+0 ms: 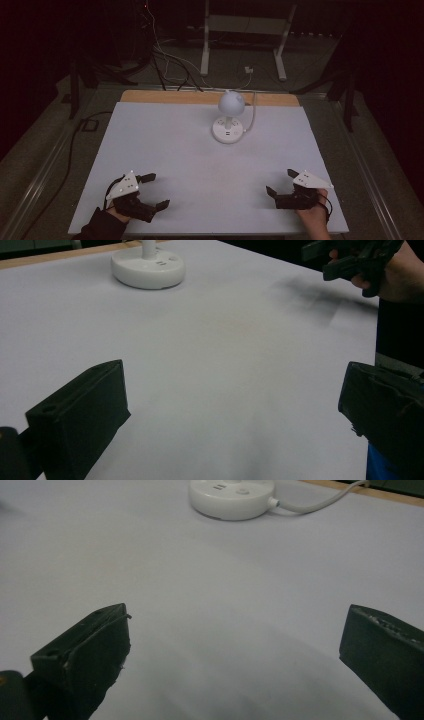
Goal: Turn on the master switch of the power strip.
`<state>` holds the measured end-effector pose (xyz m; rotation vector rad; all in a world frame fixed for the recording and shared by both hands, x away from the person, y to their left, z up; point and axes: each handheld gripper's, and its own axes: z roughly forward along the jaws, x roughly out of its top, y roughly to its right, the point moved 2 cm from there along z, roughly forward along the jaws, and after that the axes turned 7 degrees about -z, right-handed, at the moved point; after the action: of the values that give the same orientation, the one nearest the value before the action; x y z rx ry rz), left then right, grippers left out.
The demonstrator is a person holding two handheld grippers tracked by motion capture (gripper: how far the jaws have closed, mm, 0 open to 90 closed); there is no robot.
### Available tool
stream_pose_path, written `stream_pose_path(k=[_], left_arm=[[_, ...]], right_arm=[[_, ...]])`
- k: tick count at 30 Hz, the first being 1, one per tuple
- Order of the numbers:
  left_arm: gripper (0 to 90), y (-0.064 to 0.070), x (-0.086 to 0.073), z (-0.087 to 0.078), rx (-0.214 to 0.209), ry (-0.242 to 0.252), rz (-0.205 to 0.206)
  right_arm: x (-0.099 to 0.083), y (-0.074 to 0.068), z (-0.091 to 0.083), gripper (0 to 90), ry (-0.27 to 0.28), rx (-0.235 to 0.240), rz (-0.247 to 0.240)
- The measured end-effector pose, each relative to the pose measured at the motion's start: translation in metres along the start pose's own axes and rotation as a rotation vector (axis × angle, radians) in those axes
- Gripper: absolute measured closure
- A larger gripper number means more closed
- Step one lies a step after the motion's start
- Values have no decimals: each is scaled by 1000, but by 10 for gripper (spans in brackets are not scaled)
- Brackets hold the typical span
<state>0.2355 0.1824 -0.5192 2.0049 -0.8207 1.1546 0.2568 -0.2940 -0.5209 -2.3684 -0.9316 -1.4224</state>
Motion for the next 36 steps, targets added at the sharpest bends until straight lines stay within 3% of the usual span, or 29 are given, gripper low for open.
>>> stream_pose_path(k=[4,14,22,28,36], left_arm=[[1,0,0,0,-1,0,0],[1,0,0,0,0,1,1],[1,0,0,0,-1,2,2],[1,0,0,0,-1,2,3],[1,1,0,0,-1,4,2]], right_arm=[[-2,-1,2,0,24,-18,-16],[-2,3,3,0,17,-38,-17],[-1,1,5,0,4,-26,-22],[5,0,3,0,11,-21,2],[18,-4,1,0,-12,20,22]])
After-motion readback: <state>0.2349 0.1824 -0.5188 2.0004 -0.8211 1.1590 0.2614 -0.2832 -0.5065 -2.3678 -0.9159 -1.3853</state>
